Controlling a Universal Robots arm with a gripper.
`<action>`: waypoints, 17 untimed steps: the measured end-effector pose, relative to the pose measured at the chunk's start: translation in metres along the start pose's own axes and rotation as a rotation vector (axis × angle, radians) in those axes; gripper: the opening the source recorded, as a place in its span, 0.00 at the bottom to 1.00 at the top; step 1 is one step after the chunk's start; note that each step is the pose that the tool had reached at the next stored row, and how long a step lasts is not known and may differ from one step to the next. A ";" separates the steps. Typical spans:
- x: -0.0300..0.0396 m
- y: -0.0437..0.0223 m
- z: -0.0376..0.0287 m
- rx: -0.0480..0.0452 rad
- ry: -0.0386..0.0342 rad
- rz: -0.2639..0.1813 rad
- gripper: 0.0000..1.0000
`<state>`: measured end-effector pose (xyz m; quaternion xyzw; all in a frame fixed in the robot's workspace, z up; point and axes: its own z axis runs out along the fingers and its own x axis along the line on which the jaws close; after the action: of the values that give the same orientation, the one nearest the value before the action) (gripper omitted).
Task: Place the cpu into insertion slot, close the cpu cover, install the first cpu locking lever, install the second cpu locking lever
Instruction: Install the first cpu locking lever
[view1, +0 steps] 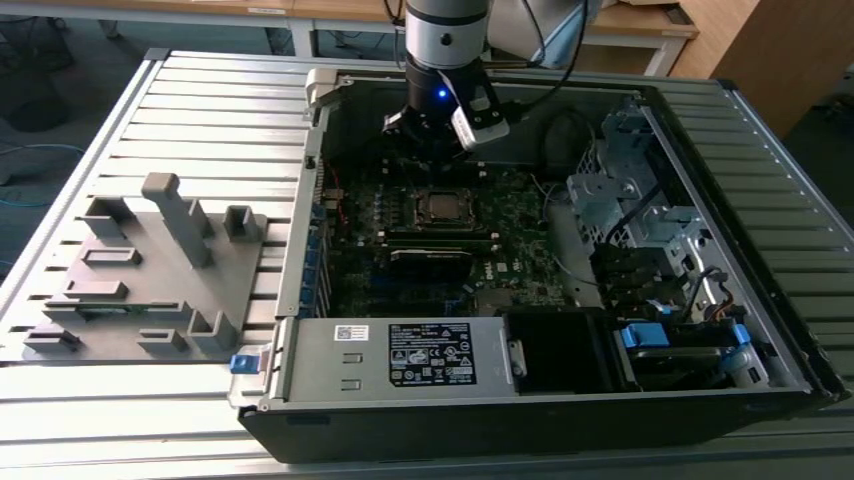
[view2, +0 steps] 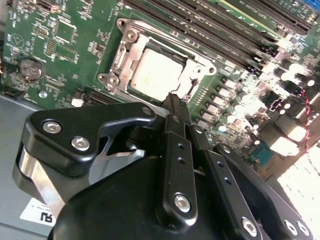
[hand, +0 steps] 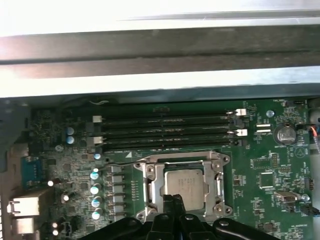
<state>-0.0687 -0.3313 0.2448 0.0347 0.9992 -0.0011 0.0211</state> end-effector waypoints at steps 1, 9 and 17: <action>0.0015 -0.0001 -0.0001 0.0000 -0.0009 0.000 0.10; 0.0028 -0.0003 -0.0041 -0.0002 -0.0023 0.000 0.10; 0.0024 -0.0002 -0.0124 -0.0004 -0.0025 0.000 0.10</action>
<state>-0.0717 -0.3313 0.2570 0.0347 0.9991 -0.0009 0.0224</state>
